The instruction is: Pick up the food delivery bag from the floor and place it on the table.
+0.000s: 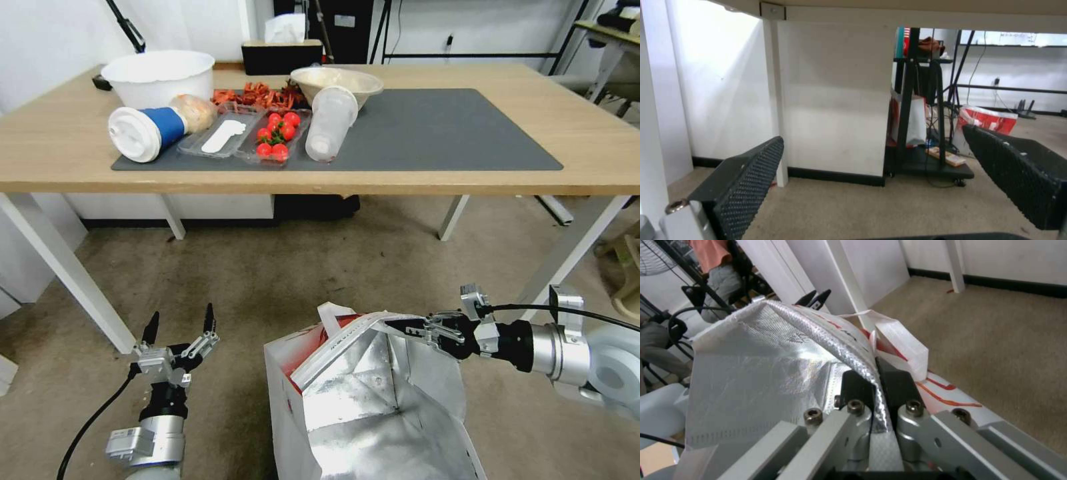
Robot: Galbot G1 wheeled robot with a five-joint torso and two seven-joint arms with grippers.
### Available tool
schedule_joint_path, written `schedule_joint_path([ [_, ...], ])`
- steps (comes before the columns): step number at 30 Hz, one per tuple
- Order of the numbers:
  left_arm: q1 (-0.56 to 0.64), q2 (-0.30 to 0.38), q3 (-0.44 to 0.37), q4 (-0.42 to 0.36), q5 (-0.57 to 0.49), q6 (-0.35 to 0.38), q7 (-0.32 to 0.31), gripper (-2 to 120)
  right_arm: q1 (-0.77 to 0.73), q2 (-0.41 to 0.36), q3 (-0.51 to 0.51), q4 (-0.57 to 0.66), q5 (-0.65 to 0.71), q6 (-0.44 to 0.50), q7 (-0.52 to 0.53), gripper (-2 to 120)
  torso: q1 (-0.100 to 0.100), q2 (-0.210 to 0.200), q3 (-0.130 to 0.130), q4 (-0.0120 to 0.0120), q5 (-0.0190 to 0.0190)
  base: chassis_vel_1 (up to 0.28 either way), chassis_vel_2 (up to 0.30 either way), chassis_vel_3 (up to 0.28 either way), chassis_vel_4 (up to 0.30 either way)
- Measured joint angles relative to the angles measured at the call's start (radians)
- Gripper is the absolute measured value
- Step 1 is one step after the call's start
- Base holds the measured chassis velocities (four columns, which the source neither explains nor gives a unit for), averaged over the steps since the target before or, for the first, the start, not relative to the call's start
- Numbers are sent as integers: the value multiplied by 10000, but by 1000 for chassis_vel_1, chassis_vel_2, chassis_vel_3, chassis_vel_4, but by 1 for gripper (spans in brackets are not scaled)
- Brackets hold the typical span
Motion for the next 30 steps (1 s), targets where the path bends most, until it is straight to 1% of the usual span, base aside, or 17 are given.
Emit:
schedule_joint_path([
  [2, 0, -1, -2, 0, 0, -3, -2, 100, 0, -4, 5, 5, -1, 2, -3, 0, 16, 42, 28, 0, 0, 0, 0, 0, 0],
  [6, 9, -3, -5, -6, 11, -6, -1, 100, 0, -36, 35, 26, -4, 6, -13, 0, 76, 255, 181, 0, 0, 0, 0, 0, 0],
  [10, 9, -5, -6, -6, 16, -6, 0, 100, -6, -40, 41, 38, -11, 8, -25, 0, 109, 350, 242, 0, -1, 0, 0, 0, 0],
  [18, 10, -12, -5, -4, 33, -32, -1, 100, -28, -60, 47, 49, -44, 12, -44, 0, 229, 741, 516, 0, 0, 0, 0, 0, 0],
  [30, -3, -13, 10, -5, 36, -35, -14, 100, 3, -105, 47, 43, -50, 16, -53, 0, 367, 1156, 792, 0, 0, 0, 0, 0, 0],
])
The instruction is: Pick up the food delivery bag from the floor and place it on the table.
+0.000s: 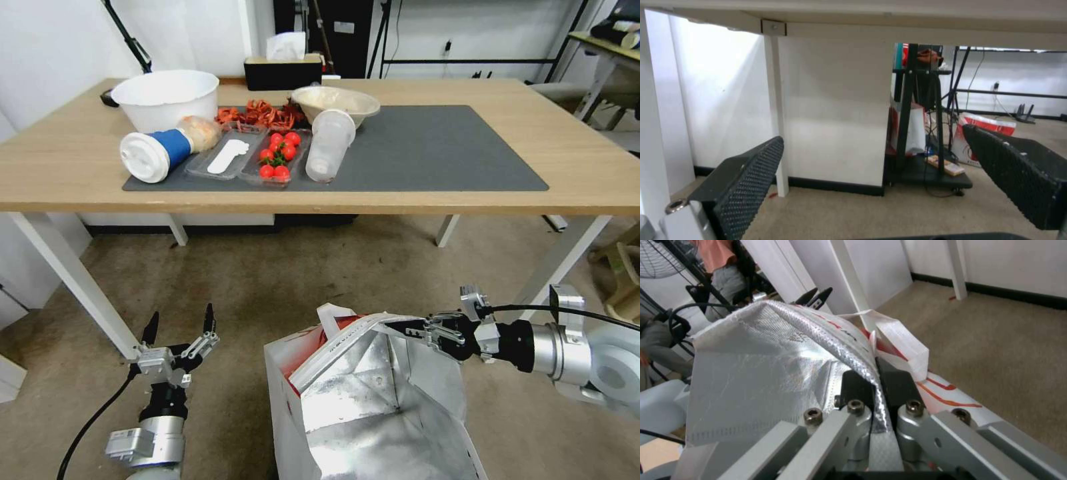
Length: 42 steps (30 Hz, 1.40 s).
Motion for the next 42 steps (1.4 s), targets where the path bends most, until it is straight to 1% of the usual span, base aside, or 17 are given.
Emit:
schedule_joint_path([
  [2, -3, 0, 9, 0, 5, 0, 0, 100, 8, -7, 0, -12, -5, 2, -3, 0, 36, 114, 76, -1, -1, 0, 0, 0, 0],
  [9, -30, 7, 16, 21, 5, 8, -16, 100, 30, -13, -5, -48, -32, 6, -5, 0, 117, 340, 222, 0, 0, 0, 0, 0, 0],
  [11, -31, 18, 12, 21, 0, 21, -21, 100, 41, -14, -21, -55, -36, 8, -5, 0, 167, 481, 311, 0, -1, 0, 0, 0, 0],
  [13, -30, 20, 12, 21, 0, 24, -21, 100, 44, -15, -25, -58, -39, 8, -5, 0, 178, 510, 330, 0, 0, 0, 0, 0, 0],
  [16, -31, 25, 12, 20, -15, 35, -26, 100, 57, -23, -36, -72, -46, 11, -10, 0, 243, 700, 456, 0, 0, 0, 0, 0, 0],
  [28, -36, 32, 10, 20, -67, 49, -63, 100, 60, -45, -37, -73, -65, 14, -17, 0, 404, 1129, 723, 0, 0, 0, 0, 0, 0],
  [30, -33, 37, 6, 20, -68, 50, -65, 100, 63, -49, -39, -73, -79, 17, -17, 0, 457, 1267, 811, 0, 0, 0, 0, 0, 0],
  [32, -32, 37, 5, 21, -68, 50, -65, 100, 63, -49, -40, -73, -81, 17, -17, 0, 461, 1277, 817, 0, 0, 0, 0, 0, 0],
  [34, -36, 37, 5, 33, -71, 50, -74, 100, 67, -57, -43, -73, -92, 17, -18, 0, 519, 1429, 909, 0, -1, 0, 0, 0, 0],
  [42, -65, 38, 5, 44, -71, 51, -76, 100, 72, -61, -50, -79, -108, 18, -27, 0, 631, 1724, 1091, 0, -1, 0, 0, 0, 0],
])
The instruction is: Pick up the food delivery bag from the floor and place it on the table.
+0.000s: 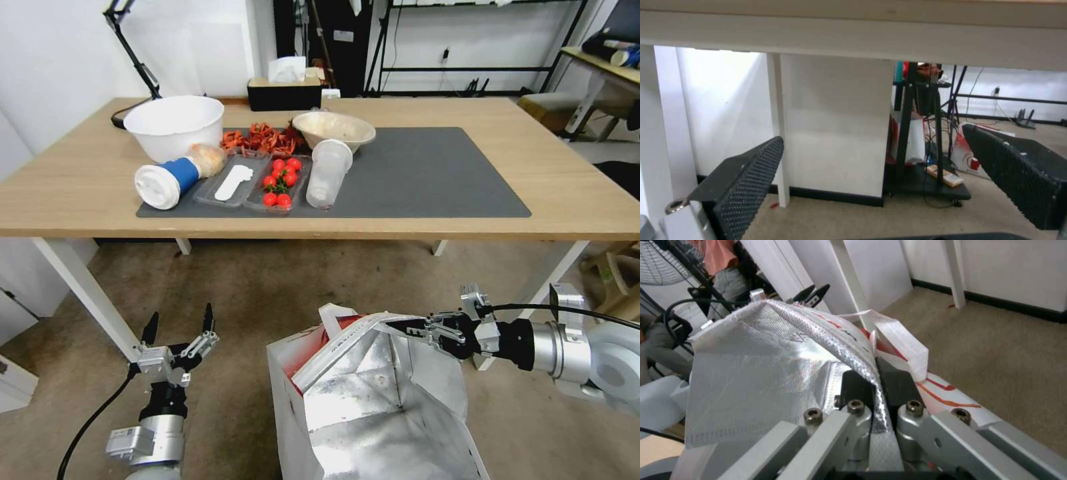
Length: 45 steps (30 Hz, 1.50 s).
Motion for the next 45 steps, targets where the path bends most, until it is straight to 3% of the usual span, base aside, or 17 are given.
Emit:
schedule_joint_path([
  [45, 33, -30, 10, -66, 14, 2, -13, 100, 23, -60, 10, 21, -118, 31, -82, 0, 765, 1918, 1154, 0, 1, 0, 0, 0, 0],
])
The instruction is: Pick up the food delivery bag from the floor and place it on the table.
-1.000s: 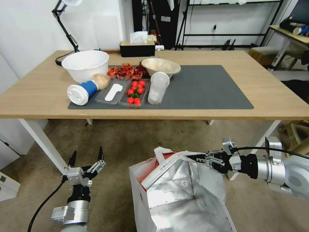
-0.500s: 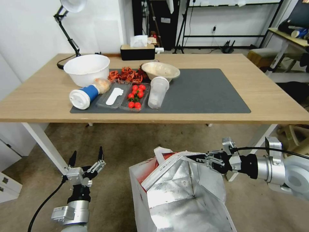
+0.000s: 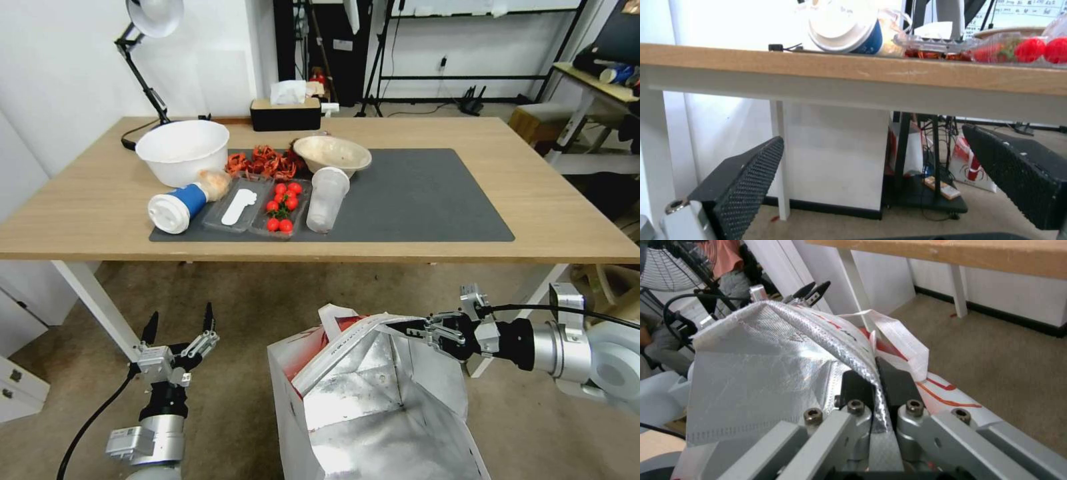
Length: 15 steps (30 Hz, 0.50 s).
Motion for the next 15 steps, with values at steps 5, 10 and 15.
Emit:
schedule_joint_path([
  [5, 0, 3, 0, -8, 0, 0, -4, 100, 0, -7, 8, 11, -2, 4, -10, 0, 90, 221, 131, 0, 0, 0, 0, 0, 0],
  [10, 5, 11, -4, -18, 0, 0, -5, 100, 3, -18, 17, 13, -6, 7, -18, 0, 196, 451, 258, 0, 0, 0, 0, 0, 0],
  [15, 11, 23, -18, -49, -2, 0, -5, 100, 5, -17, 18, 25, -18, 8, -18, 0, 290, 680, 390, 0, 0, 0, 0, 0, 0],
])
